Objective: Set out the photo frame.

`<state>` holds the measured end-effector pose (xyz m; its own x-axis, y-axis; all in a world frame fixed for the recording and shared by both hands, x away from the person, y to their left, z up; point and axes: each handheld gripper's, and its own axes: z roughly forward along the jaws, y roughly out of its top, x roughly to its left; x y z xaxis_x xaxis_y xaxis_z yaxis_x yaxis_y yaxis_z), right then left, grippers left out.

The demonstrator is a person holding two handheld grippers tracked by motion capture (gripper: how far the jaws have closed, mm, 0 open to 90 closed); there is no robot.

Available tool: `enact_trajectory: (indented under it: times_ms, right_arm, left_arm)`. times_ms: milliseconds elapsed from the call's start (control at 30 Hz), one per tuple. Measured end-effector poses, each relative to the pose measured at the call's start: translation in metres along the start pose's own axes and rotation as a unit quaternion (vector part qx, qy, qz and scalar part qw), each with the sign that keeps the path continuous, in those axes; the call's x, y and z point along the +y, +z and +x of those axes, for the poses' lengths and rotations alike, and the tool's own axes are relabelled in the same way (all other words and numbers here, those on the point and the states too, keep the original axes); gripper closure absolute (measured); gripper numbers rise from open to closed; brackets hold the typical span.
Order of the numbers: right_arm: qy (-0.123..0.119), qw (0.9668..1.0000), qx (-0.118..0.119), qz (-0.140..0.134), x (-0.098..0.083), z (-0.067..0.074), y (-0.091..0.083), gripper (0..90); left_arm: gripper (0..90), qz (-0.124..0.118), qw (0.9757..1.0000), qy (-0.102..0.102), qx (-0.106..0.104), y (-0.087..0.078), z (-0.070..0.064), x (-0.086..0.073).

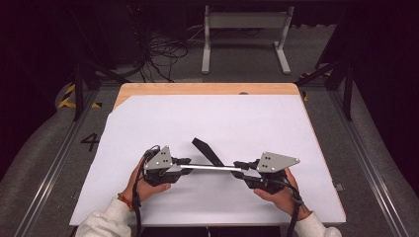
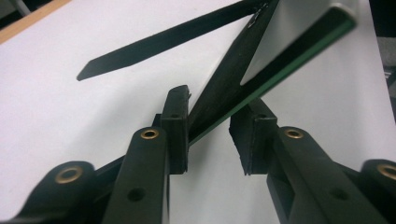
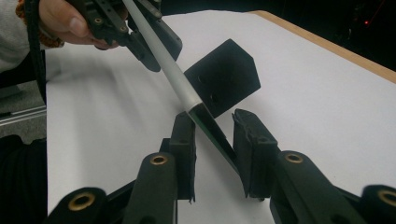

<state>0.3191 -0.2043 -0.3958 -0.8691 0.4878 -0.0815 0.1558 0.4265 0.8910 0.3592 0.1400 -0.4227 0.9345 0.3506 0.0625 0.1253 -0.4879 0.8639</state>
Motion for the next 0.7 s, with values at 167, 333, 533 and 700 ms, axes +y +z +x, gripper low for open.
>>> enact_trajectory:
  times_ms: [167, 333, 533, 700]
  right_arm:
    - [0.013, 0.9999, -0.006, -0.008, 0.0, -0.003, 0.001, 70.7]
    - [0.023, 0.9995, -0.011, -0.018, 0.0, -0.006, 0.002, 70.8]
    - [0.047, 0.9983, -0.012, -0.032, -0.001, -0.013, 0.003, 71.1]
    - [0.065, 0.9971, -0.013, -0.036, -0.001, -0.019, 0.001, 70.5]
  left_arm:
    - [69.0, -0.011, 0.9999, -0.01, -0.001, -0.003, 0.004, -0.003]
    - [70.5, -0.015, 0.9998, -0.013, 0.006, -0.001, 0.005, -0.002]
    - [71.0, -0.027, 0.9989, -0.037, 0.001, 0.002, 0.01, -0.002]
    - [72.2, -0.028, 0.9987, -0.042, -0.002, 0.004, 0.008, 0.001]
